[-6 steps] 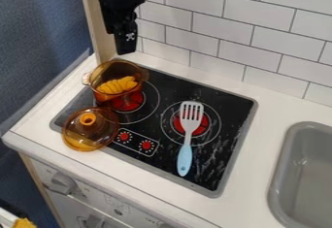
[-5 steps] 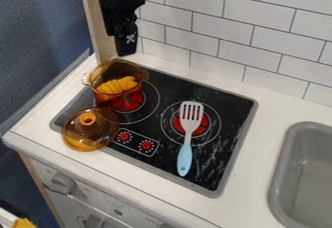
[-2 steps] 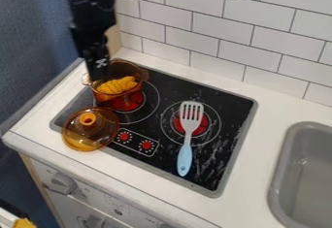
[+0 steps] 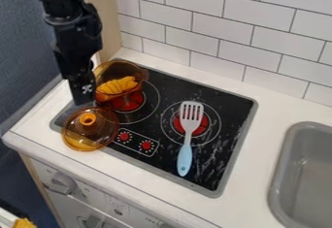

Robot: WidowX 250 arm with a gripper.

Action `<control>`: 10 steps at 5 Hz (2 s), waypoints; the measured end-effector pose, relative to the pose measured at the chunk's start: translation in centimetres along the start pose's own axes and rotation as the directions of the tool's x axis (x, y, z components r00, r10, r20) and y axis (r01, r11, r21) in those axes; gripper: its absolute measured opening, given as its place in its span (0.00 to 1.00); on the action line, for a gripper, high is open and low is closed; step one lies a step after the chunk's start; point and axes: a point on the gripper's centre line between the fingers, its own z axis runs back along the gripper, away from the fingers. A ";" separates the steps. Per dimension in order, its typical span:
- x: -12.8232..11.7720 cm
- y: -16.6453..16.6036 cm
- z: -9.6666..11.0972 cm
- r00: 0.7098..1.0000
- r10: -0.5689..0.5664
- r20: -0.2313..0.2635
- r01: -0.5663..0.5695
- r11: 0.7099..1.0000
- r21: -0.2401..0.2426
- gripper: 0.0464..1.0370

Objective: Take the lid and put it back in the pan

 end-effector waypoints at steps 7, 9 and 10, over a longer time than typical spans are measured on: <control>0.0 0.6 -7.2 1.000 -0.017 -0.007 0.016 0.996 -0.088 0.93; 1.0 0.3 -7.2 0.999 -0.047 0.003 0.047 0.996 -0.071 0.52; 0.9 0.1 -7.1 0.999 -0.047 0.010 0.048 0.996 -0.069 0.43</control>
